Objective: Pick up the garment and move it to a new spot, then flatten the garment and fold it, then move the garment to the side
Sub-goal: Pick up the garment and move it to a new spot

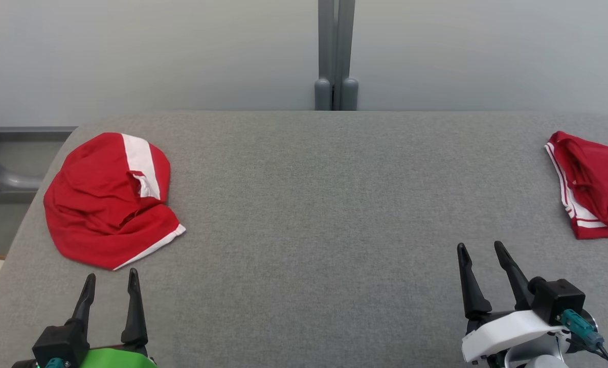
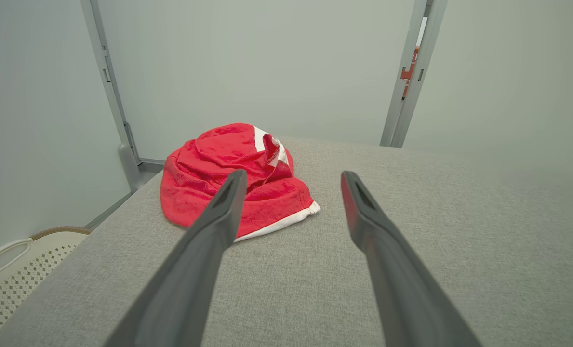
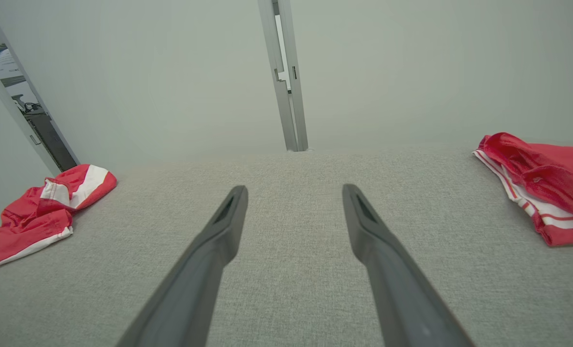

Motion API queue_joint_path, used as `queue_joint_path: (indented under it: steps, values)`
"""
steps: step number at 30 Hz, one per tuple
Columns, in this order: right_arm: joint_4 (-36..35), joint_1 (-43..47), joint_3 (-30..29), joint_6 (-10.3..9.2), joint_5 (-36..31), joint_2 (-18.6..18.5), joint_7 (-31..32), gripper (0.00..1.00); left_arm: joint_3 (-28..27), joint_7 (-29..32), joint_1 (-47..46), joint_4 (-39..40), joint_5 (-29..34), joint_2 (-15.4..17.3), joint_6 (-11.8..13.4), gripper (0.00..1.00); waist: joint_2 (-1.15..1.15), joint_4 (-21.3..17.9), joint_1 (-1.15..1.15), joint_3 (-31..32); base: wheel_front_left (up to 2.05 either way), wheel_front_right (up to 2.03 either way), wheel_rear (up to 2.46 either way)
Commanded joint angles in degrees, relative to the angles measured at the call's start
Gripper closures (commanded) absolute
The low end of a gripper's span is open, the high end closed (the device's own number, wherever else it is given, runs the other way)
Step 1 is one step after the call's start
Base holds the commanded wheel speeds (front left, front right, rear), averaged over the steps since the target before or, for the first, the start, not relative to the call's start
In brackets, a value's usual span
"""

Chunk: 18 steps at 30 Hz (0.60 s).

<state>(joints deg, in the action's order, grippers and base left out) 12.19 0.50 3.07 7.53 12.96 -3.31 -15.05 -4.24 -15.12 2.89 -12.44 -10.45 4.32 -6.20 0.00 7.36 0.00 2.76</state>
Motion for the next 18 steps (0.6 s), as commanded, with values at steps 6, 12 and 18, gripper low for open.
queue_joint_path:
  steps: [6,12,18]
  values:
    - [0.25,0.48,0.42,-0.10,-0.13,0.10,-0.16,0.00,-0.57,0.00,-0.36,-0.16,0.01,0.92,0.44,0.00,0.00,4.98,0.00,0.10,0.00,0.00,0.00]
    - [0.55,0.32,0.74,-0.10,0.11,0.21,-0.16,0.00,-1.13,0.00,0.04,-0.13,-0.31,1.60,0.74,0.00,0.00,8.64,0.00,0.29,0.00,0.00,0.00]
    - [0.93,0.09,1.16,-0.10,0.25,0.31,-0.16,0.00,-1.34,0.01,0.48,0.20,-0.59,1.95,1.13,0.00,0.00,12.07,0.00,0.43,0.00,0.00,0.00]
